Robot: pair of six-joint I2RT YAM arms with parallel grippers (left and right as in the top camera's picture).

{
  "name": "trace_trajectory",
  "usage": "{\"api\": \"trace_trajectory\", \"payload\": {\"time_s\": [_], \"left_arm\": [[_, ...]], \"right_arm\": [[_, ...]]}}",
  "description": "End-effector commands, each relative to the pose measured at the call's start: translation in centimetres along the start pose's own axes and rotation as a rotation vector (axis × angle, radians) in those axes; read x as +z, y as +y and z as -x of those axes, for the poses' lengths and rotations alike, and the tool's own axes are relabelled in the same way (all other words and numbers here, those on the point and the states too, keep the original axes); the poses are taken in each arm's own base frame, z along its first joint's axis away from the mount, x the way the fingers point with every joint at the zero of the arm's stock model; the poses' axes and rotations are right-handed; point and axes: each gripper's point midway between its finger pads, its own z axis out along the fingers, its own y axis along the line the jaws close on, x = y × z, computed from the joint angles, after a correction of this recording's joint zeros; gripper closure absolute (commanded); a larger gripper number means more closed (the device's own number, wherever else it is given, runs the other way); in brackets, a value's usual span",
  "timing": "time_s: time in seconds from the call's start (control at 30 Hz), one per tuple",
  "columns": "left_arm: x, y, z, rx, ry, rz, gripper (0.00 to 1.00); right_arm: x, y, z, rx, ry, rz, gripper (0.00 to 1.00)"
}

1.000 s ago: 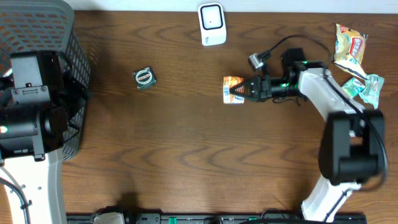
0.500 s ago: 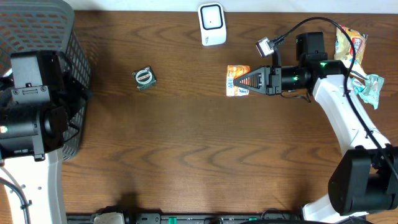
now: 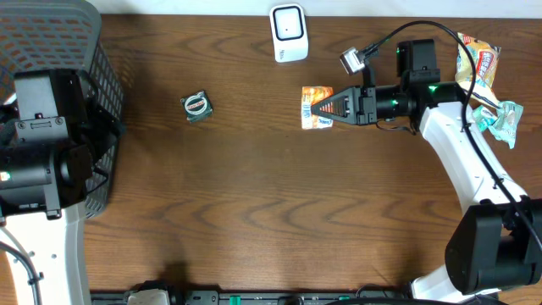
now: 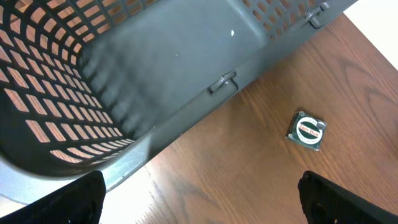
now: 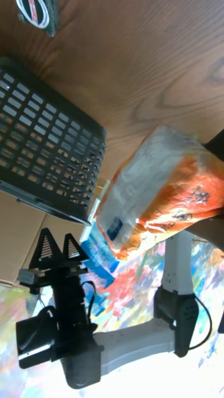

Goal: Scan the item barcode
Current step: 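Present the orange packet under the white scanner with the right gripper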

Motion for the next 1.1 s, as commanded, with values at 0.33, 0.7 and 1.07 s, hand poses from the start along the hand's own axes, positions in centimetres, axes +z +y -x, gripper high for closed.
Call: {"api": "trace_trajectory", "payload": {"time_s": [0.33,0.7,1.07], "left_arm": [[0.2,0.3,0.0,-0.016,0.0,0.016,0.02],[0.2,0.3,0.0,-0.016,0.0,0.016,0.02],[0.2,0.3,0.0,-0.016,0.0,0.016,0.02]], "right_arm": [[0.9,1.4,-0.2,0.018,0.026,0.036,0.99],[1.0,1.4,-0.3,0.021,0.029,0.038,0.99],[2.6,1.1,-1.0,0.019,0.065,0.017,0.99]]}}
